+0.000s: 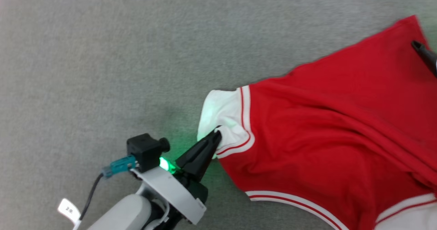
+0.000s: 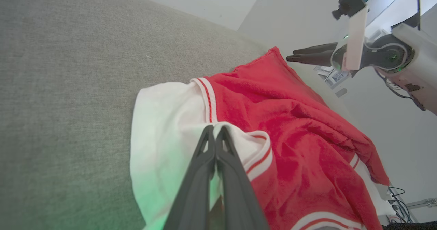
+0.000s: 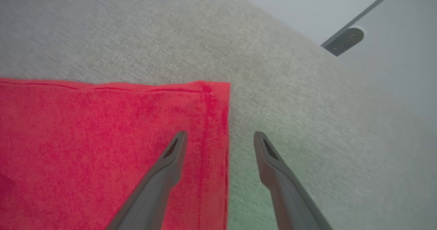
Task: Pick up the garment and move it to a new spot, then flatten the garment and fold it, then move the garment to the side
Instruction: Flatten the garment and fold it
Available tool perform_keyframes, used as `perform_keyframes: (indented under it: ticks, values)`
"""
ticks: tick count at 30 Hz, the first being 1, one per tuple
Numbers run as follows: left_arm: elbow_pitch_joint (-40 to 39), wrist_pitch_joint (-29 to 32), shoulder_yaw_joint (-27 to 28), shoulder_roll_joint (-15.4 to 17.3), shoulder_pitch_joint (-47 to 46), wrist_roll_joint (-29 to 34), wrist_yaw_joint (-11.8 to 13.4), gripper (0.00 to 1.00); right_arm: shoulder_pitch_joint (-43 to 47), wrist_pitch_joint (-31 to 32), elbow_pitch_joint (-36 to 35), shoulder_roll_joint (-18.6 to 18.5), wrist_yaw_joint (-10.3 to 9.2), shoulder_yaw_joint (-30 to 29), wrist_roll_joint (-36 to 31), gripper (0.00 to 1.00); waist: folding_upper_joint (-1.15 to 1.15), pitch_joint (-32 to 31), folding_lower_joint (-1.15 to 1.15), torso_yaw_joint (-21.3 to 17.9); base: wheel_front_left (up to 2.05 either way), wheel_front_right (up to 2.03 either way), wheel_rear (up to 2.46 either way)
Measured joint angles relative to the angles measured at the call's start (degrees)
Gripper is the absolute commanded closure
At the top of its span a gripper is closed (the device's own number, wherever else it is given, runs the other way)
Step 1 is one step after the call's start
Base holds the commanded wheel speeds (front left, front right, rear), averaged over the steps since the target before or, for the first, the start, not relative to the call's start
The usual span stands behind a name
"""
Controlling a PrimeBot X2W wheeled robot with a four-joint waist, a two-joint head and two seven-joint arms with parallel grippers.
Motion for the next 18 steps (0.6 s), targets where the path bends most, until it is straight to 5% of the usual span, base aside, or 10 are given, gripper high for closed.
perform_keyframes:
  ticks: [7, 8, 9, 10, 18]
  values:
    - [2.0, -0.8, -0.8, -1.8, -1.9, 0.4, -1.0, 1.00, -6.2, -1.1, 8.4, -2.4, 0.00, 9.9, 5.4, 0.00, 0.00, 2.6, 0.00, 3.0, 0.00, 0.00, 0.00]
    - [2.2, -1.0, -0.8, -2.0, -1.9, 0.4, -1.0, 1.00, -6.8, -1.1, 8.7, -2.8, 0.00, 10.8, 6.7, 0.11, 0.00, 2.9, 0.00, 3.3, 0.00, 0.00, 0.00]
    - [2.4, -1.1, -0.8, -2.0, -1.9, 0.4, -1.1, 1.00, -7.5, -1.1, 9.0, -3.1, 0.00, 11.8, 8.1, 0.70, 0.00, 3.1, 0.00, 3.5, 0.00, 0.00, 0.00]
    - [2.7, -1.3, -0.8, -2.1, -1.9, 0.4, -1.2, 1.00, -8.0, -1.1, 9.0, -3.6, -0.01, 12.9, 9.3, 1.00, 0.00, 3.3, 0.00, 3.7, 0.00, 0.00, 0.00]
    - [3.5, -2.5, 0.5, -1.7, -3.6, 0.3, -2.0, 1.00, -11.3, -10.1, 11.9, -2.4, -0.02, 19.2, 14.0, 1.00, 0.00, 1.7, 0.00, 2.7, 0.00, 0.00, 0.00]
